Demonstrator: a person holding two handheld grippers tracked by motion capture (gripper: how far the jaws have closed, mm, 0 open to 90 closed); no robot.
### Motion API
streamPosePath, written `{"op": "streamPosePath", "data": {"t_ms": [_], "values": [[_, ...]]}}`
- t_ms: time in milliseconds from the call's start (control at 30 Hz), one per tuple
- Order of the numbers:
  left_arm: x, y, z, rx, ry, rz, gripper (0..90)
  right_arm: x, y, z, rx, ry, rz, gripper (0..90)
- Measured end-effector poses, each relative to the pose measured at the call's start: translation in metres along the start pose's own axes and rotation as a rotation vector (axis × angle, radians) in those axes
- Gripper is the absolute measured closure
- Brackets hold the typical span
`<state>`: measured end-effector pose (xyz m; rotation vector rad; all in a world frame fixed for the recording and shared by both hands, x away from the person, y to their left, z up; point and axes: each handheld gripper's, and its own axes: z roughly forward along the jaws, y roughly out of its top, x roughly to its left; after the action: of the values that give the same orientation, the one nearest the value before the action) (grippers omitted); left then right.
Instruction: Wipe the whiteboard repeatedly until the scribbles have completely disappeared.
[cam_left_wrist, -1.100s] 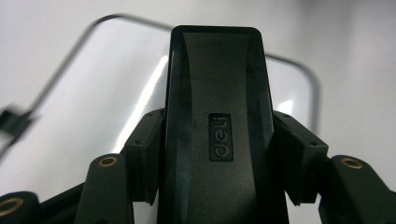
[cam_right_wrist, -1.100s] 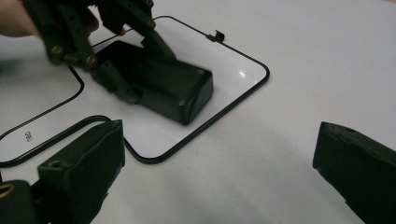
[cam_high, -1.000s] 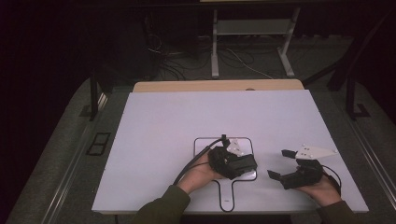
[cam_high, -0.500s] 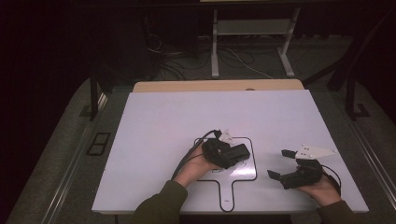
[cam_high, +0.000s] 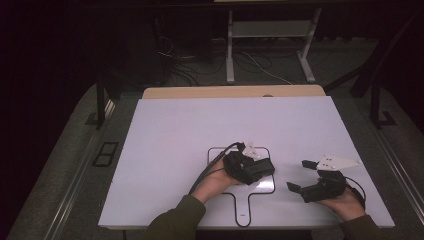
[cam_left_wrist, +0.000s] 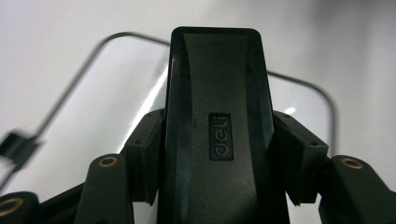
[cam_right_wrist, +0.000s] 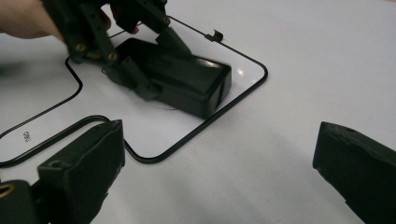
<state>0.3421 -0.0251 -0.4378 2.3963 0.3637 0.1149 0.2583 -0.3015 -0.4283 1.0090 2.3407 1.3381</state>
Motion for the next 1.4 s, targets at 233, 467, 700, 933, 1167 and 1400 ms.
{"op": "streamPosePath", "data": {"t_ms": [233,467,700,933,1167,1400], "values": [[0.009,-0.002,-0.002,-0.008,0.020,-0.031,39.3,0.000,0.000,0.001,-0.001,0.000,-0.002,1.3],[-0.021,0.012,0.012,0.003,-0.045,0.052,39.3,0.000,0.000,0.001,-0.001,0.002,-0.001,1.3],[-0.006,0.009,0.009,-0.009,-0.002,0.004,39.3,0.000,0.000,0.000,-0.004,0.002,0.002,1.3],[0.007,0.004,0.004,-0.009,0.025,-0.035,39.3,-0.001,0.000,0.000,-0.005,0.001,0.001,1.3],[-0.028,0.018,0.017,0.001,-0.040,0.067,39.3,0.000,0.001,0.000,-0.005,-0.001,0.000,1.3],[-0.006,0.015,0.017,-0.028,0.011,-0.007,39.3,0.000,0.001,0.000,-0.003,0.000,0.001,1.3]]}}
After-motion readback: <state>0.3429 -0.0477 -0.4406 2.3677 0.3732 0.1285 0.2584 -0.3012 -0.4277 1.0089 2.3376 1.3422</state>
